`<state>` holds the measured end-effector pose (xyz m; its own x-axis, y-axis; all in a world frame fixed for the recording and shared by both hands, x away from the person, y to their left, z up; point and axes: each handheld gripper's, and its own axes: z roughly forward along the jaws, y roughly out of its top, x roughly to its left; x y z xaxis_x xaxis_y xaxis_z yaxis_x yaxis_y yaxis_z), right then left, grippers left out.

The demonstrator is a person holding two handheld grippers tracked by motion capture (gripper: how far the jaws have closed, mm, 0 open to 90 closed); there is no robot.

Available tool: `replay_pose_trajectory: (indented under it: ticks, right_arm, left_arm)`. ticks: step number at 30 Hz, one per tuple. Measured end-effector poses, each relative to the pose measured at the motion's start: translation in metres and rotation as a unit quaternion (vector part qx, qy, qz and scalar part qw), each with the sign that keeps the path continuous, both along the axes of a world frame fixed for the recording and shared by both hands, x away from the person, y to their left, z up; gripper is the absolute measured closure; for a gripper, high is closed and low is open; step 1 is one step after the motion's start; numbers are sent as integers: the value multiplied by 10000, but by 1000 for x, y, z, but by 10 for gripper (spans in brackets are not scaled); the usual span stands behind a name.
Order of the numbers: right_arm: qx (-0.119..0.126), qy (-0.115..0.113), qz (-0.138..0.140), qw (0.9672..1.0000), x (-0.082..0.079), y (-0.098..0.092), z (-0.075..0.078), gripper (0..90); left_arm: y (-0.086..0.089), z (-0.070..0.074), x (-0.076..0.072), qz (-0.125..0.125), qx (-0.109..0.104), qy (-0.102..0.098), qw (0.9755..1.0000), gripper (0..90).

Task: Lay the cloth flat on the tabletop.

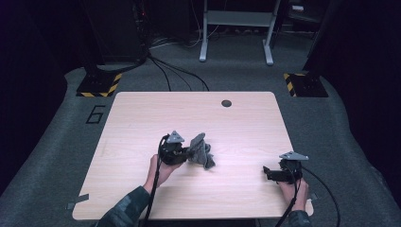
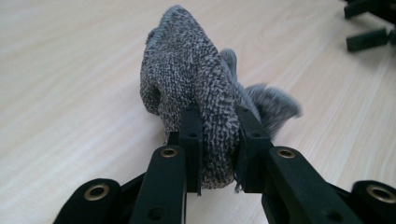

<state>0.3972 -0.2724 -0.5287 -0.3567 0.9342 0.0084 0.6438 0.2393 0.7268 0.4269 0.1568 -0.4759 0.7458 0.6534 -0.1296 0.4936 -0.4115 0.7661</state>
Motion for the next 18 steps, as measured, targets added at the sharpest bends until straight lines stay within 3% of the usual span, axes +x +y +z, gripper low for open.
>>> replay_pose_trajectory:
  ticks: [3,8,11,15,18]
  right_arm:
    - [0,-2,-1,10000,0,0,0,61]
    - [-6,15,-8,10000,0,0,1,62]
    - [-28,48,14,10000,2,1,2,65]
    - [363,131,116,9992,-1,10,8,89]
    - [436,40,306,9986,-2,26,17,99]
  left_arm:
    - [0,-5,-5,-19,39,22,10000,606]
    - [10,5,-10,90,-19,-50,9999,320]
    - [17,15,-11,144,-67,-101,9998,250]
    - [29,29,-5,250,-109,-190,9994,227]
    - [32,35,4,325,-221,-92,9992,224]
